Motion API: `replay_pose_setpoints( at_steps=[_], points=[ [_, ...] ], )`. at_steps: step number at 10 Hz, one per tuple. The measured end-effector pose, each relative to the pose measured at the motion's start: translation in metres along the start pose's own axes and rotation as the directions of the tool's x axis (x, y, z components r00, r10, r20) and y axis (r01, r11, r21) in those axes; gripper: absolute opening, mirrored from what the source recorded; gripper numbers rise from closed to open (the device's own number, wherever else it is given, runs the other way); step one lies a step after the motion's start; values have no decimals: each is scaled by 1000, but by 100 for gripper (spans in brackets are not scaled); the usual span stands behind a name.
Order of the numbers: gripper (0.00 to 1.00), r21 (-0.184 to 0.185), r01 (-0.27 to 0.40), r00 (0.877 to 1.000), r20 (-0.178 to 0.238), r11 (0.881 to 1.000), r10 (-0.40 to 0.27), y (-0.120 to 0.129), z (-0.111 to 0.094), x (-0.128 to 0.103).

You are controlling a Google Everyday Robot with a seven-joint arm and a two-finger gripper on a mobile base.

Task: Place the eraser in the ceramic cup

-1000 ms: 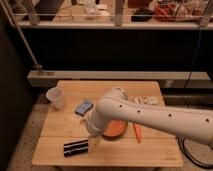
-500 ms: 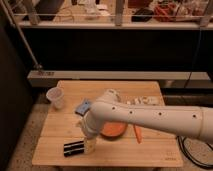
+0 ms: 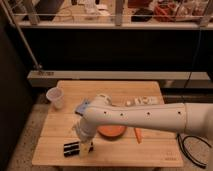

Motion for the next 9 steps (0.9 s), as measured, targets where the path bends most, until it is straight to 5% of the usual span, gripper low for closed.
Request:
replay_pose_setpoints(
  at_steps=[9],
  points=[
    [80, 6, 8, 999, -31, 1000, -8, -3, 44, 16]
  ],
)
